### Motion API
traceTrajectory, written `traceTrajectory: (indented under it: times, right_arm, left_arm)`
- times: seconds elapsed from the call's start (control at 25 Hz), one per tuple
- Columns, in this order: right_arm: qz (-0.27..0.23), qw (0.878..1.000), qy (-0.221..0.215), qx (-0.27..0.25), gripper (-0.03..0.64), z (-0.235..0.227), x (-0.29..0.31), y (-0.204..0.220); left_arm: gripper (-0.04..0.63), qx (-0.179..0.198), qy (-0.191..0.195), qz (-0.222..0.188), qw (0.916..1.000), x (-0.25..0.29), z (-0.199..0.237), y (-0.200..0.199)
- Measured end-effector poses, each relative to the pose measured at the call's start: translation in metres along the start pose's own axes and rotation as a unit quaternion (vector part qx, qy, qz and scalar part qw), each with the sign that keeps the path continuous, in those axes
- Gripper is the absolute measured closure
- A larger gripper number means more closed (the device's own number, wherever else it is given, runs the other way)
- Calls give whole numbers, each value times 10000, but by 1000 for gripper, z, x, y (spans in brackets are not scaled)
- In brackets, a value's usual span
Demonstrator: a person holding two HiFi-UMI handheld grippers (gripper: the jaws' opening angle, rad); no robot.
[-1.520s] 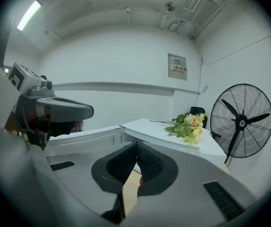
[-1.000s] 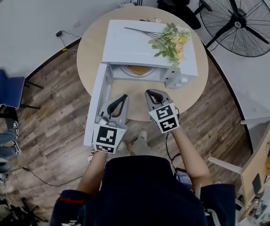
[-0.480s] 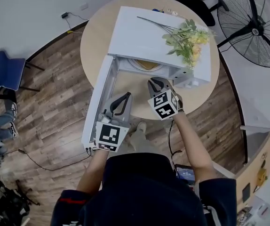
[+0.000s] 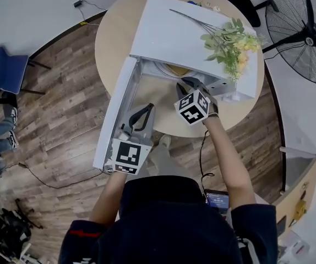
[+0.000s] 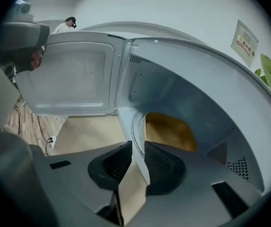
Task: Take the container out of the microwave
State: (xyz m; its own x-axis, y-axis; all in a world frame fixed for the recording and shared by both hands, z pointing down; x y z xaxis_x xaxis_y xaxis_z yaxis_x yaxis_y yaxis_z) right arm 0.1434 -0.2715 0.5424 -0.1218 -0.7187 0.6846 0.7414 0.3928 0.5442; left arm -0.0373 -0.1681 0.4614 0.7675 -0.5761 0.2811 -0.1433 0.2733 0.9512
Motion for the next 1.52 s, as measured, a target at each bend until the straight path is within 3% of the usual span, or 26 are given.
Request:
traceTrajectory:
  times: [0.6,1.16,1.52]
  right_arm:
    - [125,9960,333,-822,508,6,41,-6]
    - [219,9911,503,-1212,509,14,53,-8]
    - [299,9886,638,-1331,558,9,55,-6]
  left_arm:
    - [580,-107,-28,169,9998,5,5,9]
    - [580,-177,-55,181,9997,1,4,11]
    - [580,-161,28,180,9997,6,1,9]
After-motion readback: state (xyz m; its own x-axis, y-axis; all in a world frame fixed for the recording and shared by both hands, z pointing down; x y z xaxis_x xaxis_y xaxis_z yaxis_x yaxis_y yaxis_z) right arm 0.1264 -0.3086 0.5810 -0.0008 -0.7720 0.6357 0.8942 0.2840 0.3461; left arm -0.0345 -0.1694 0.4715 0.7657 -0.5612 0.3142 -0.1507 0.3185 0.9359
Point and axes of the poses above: the fingertips, and each gripper's own axes: x forward along the fingers, z to its left, y out of its underside, the point moved 9 cm from there along -x, backward along the fingers, and after that the axes turned 12 degrees about y, right-handed, at the moved point
